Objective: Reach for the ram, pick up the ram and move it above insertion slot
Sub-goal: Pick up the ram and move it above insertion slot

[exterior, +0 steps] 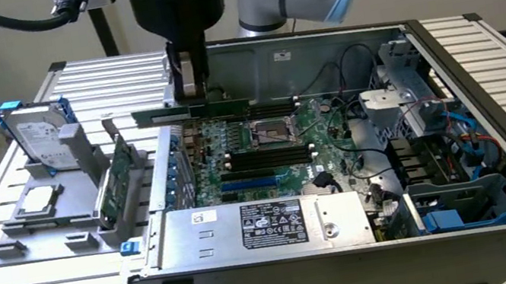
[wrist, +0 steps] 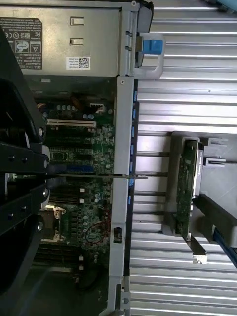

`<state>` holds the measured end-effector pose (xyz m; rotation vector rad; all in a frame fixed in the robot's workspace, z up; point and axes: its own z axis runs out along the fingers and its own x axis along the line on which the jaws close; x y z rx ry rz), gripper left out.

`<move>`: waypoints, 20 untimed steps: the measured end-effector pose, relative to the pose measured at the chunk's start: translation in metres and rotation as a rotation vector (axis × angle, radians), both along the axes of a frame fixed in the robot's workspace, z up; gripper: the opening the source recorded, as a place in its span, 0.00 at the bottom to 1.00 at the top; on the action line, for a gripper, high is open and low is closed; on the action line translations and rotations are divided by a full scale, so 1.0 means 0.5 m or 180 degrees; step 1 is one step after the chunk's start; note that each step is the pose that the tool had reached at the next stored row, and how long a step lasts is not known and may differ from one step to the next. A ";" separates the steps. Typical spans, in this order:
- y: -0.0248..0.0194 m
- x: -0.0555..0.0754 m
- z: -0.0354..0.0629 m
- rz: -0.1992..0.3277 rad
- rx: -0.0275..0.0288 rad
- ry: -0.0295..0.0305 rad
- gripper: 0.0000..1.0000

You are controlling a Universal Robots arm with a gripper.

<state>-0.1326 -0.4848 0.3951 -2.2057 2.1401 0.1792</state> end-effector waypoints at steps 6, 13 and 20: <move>0.0083 0.033 -0.007 0.0004 0.0000 0.0000 0.14; 0.0180 0.073 -0.016 0.0009 0.0000 -0.0001 0.14; 0.0305 0.117 -0.027 0.0010 0.0000 -0.0012 0.14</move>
